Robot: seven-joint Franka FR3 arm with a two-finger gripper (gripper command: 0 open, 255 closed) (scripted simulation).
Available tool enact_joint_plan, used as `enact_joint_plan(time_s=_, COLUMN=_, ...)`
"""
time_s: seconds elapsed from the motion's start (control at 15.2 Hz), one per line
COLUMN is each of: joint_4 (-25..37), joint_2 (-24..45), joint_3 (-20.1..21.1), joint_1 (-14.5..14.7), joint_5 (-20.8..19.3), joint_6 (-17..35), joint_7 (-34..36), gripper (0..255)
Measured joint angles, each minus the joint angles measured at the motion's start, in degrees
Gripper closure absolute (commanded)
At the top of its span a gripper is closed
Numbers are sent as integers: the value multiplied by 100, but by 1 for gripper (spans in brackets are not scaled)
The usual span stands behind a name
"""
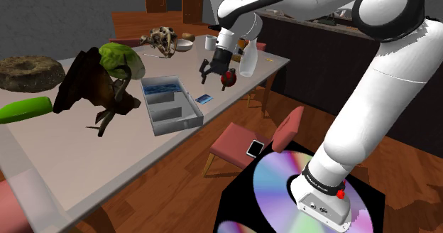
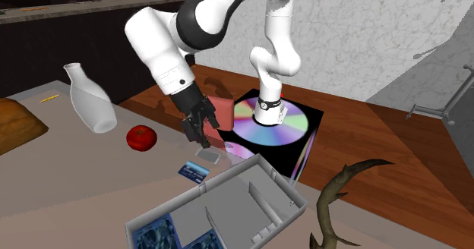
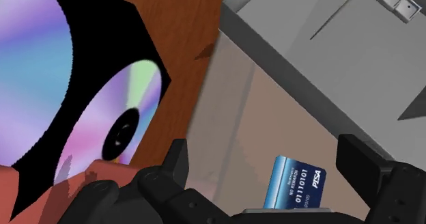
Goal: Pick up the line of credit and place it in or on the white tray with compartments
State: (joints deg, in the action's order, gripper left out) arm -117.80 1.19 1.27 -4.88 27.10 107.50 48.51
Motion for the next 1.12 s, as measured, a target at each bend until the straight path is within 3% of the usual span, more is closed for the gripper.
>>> enact_joint_plan(time_s=0.4, joint_4=809, joint_2=1277, joint_3=-132, joint_1=-143, joint_5=663, joint_6=287, joint_7=847, gripper=0)
enact_joint_plan(time_s=1.12, joint_4=632, joint_2=1627, joint_3=-43, joint_1=-37, joint_5=936, joint_6=828, joint_7=877, gripper=0)
